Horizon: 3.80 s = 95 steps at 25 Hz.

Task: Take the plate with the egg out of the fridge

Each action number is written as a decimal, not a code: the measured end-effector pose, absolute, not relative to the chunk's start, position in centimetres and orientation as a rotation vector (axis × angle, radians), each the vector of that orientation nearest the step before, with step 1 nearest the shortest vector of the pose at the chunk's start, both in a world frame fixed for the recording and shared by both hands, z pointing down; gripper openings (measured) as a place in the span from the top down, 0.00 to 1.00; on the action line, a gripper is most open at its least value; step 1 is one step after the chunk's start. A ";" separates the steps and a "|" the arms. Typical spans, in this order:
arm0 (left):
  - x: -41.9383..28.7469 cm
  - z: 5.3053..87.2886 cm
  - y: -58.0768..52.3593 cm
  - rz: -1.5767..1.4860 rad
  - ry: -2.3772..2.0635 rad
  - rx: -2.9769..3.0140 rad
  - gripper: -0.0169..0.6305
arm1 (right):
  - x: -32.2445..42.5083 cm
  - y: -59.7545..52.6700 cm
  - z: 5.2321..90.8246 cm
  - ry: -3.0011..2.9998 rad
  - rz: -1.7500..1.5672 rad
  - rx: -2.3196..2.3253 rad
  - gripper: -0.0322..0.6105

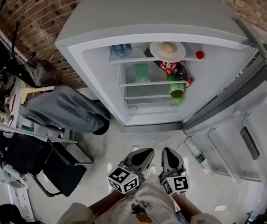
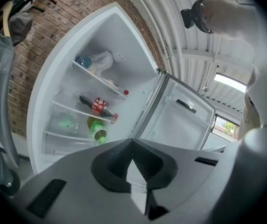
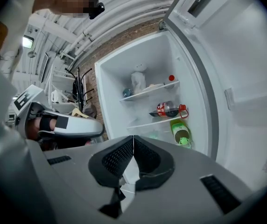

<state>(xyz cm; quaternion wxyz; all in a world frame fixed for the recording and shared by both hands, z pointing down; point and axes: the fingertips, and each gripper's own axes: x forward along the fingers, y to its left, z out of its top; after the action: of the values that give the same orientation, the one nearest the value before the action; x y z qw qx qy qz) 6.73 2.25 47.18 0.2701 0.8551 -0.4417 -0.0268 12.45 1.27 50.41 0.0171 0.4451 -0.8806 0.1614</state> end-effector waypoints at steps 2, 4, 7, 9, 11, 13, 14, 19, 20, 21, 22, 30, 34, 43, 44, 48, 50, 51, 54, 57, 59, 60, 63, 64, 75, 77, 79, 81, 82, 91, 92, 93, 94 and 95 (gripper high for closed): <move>5.7 46.9 0.6 -0.081 -1.161 2.311 0.96 | 11.6 -0.3 50.1 -2.726 0.504 1.412 0.94; 4.7 46.8 -0.7 -0.082 -1.134 2.313 0.96 | 10.8 -1.7 49.6 -2.719 0.499 1.433 0.94; 3.6 46.2 -2.4 -0.057 -1.100 2.369 0.96 | 9.9 -4.0 48.9 -2.721 0.490 1.458 0.94; 2.9 45.7 -3.5 -0.063 -1.073 2.414 0.96 | 9.0 -5.7 48.4 -2.756 0.542 1.468 0.94; 2.1 45.5 -4.2 -0.077 -1.043 2.430 0.96 | 7.9 -6.7 47.5 -2.822 0.592 1.451 0.94; 1.5 45.7 -4.6 -0.079 -1.016 2.443 0.96 | 6.8 -7.4 46.4 -2.866 0.554 1.432 0.94; 1.4 45.7 -4.8 -0.078 -1.006 2.461 0.96 | 6.4 -7.7 46.0 -2.874 0.521 1.426 0.94; 1.0 45.3 -6.2 -0.067 -0.947 2.548 0.96 | 4.1 -8.6 45.1 -2.854 0.299 1.351 0.94; 0.9 45.3 -6.4 -0.066 -0.932 2.559 0.96 | 3.8 -8.7 44.9 -2.837 0.217 1.336 0.94; 0.9 45.1 -6.6 -0.065 -0.917 2.569 0.96 | 3.5 -8.8 44.6 -2.820 0.142 1.327 0.94; 0.9 44.8 -6.7 -0.068 -0.905 2.576 0.96 | 3.4 -8.9 44.2 -2.810 0.086 1.326 0.94; 0.5 43.6 -6.8 -0.056 -0.835 2.659 0.96 | 3.7 -10.6 40.0 -2.774 -0.195 1.434 0.94; 0.3 44.6 -6.8 -0.035 -0.802 2.643 0.96 | 4.1 -11.1 39.5 -2.759 -0.233 1.466 0.94; 0.6 44.3 -7.3 -0.036 -0.805 2.651 0.96 | 4.0 -11.7 38.6 -2.718 -0.361 1.474 0.94; 0.6 44.3 -7.4 -0.037 -0.807 2.649 0.96 | 3.9 -11.8 38.5 -2.707 -0.376 1.475 0.94; 0.9 44.3 -7.5 -0.021 -0.802 2.632 0.96 | 4.1 -12.6 39.2 -2.565 -0.541 1.449 0.94; 1.2 44.6 -7.8 0.000 -0.801 2.621 0.96 | 4.2 -13.6 39.2 -2.496 -0.641 1.428 0.94; 1.3 44.5 -8.0 -0.006 -0.804 2.621 0.96 | 4.3 -14.1 39.0 -2.485 -0.668 1.421 0.94; 1.3 44.4 -8.0 -0.029 -0.821 2.630 0.96 | 4.6 -15.2 38.1 -2.499 -0.690 1.425 0.94; 0.9 44.8 -8.2 -0.003 -0.835 2.633 0.96 | 4.6 -16.4 37.2 -2.480 -0.746 1.437 0.94; 0.8 44.8 -8.3 0.007 -0.839 2.631 0.96 | 4.5 -17.3 36.9 -2.455 -0.770 1.431 0.94; 0.7 44.8 -8.2 0.008 -0.839 2.630 0.96 | 4.5 -17.7 37.0 -2.445 -0.761 1.429 0.94; 0.8 44.5 -7.8 0.000 -0.834 2.637 0.96 | 4.5 -18.8 37.0 -2.414 -0.733 1.428 0.94; 0.8 44.4 -7.8 -0.004 -0.837 2.640 0.96 | 4.5 -19.2 36.8 -2.399 -0.743 1.432 0.94; 0.6 44.0 -6.6 -0.033 -0.839 2.644 0.96 | 3.8 -21.5 33.8 -2.295 -0.909 1.432 0.86; 0.4 44.1 -6.4 -0.035 -0.843 2.640 0.96 | 3.9 -22.0 33.8 -2.262 -0.906 1.423 0.85; 0.2 44.1 -6.2 -0.041 -0.843 2.636 0.96 | 4.0 -22.6 34.0 -2.231 -0.898 1.401 0.82; 0.1 44.2 -6.0 -0.040 -0.848 2.633 0.96 | 4.0 -23.0 34.2 -2.210 -0.898 1.384 0.81; 0.1 44.2 -5.9 -0.039 -0.852 2.632 0.96 | 4.1 -23.2 34.2 -2.199 -0.904 1.380 0.81; -0.1 44.2 -5.7 -0.053 -0.860 2.624 0.96 | 4.6 -25.0 34.3 -2.073 -0.962 1.324 0.81; 0.0 44.2 -5.7 -0.052 -0.856 2.623 0.96 | 4.6 -25.3 34.5 -2.050 -0.957 1.311 0.81; 0.0 44.2 -5.7 -0.049 -0.852 2.623 0.96 | 4.7 -25.5 34.7 -2.026 -0.958 1.298 0.81; 0.1 44.2 -5.7 -0.047 -0.849 2.625 0.96 | 4.7 -25.7 34.9 -2.003 -0.965 1.287 0.81; 0.1 44.2 -5.7 -0.045 -0.849 2.628 0.96 | 4.7 -25.9 35.0 -1.982 -0.974 1.277 0.81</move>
<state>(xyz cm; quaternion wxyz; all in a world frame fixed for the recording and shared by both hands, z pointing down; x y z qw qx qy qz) 0.07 -5.73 44.19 0.1887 0.9344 -0.3017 -0.0161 4.69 -25.93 35.02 0.2911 0.4790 -0.7432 -0.3654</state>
